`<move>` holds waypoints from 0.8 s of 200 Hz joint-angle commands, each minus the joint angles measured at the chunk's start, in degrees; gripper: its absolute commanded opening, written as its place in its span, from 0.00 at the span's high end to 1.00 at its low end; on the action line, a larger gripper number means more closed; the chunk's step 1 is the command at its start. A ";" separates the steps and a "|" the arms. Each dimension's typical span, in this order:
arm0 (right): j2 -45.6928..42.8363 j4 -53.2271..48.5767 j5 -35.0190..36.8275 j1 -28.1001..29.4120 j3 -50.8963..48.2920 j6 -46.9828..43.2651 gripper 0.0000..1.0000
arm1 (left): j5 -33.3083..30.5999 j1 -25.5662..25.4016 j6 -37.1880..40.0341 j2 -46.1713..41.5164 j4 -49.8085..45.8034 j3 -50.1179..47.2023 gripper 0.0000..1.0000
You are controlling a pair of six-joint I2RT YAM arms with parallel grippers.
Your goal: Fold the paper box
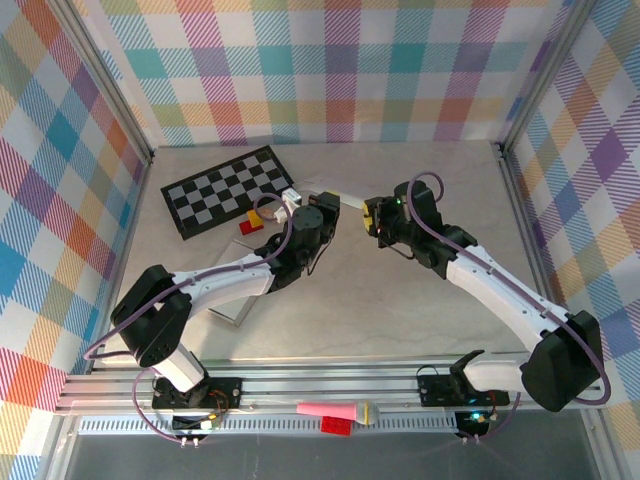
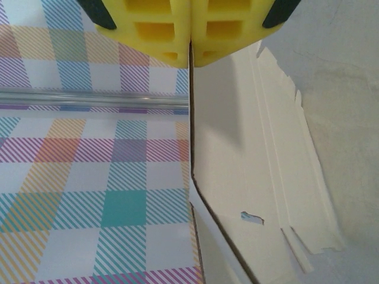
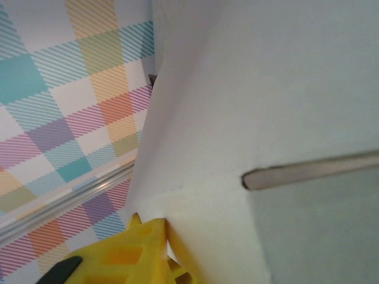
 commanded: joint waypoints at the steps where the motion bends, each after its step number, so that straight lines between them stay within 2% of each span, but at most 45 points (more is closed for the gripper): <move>1: 0.00 -0.91 2.51 0.12 2.23 0.32 0.87 | 2.98 -0.01 1.39 0.39 4.10 0.87 1.00; 8: -0.12 -1.39 3.22 -0.03 2.57 -0.11 0.92 | 3.84 -0.03 1.62 0.62 4.52 1.07 0.99; 20: -0.29 -2.21 3.44 -0.74 3.06 -0.77 1.00 | 5.74 -0.02 2.05 0.82 5.06 1.47 0.86; 42: 0.06 -3.25 0.63 -3.68 4.67 -3.13 1.00 | 9.78 0.00 3.58 -0.03 3.78 1.61 0.66; 59: 0.32 -4.02 -2.81 -6.32 6.17 -5.10 1.00 | 11.46 -0.06 5.13 -2.60 0.50 0.47 0.45; 69: 0.46 -4.98 -5.07 -8.00 7.44 -6.18 1.00 | 12.60 0.14 8.10 -5.17 -3.00 -0.07 0.38; 80: 0.60 -6.72 -7.99 -10.06 9.08 -6.92 1.00 | 13.89 0.59 14.91 -8.91 -8.67 0.13 0.33; 89: 0.51 -7.83 -10.61 -11.87 10.24 -7.04 1.00 | 14.22 1.07 20.52 -12.04 -17.38 1.33 0.28; 115: 1.91 -16.36 -19.61 -17.61 16.54 -8.64 1.00 | 19.15 3.67 44.75 -17.35 -35.59 4.52 0.27; 127: 3.17 -22.09 -22.97 -19.64 20.70 -10.77 1.00 | 20.49 5.26 52.66 -18.60 -39.46 3.52 0.22; 142: 4.51 -26.15 -26.43 -21.38 24.12 -12.23 1.00 | 25.23 8.28 61.40 -19.28 -40.06 1.95 0.23; 160: 5.78 -29.49 -29.14 -22.74 26.94 -13.39 1.00 | 24.09 8.56 73.56 -18.64 -41.70 2.30 0.22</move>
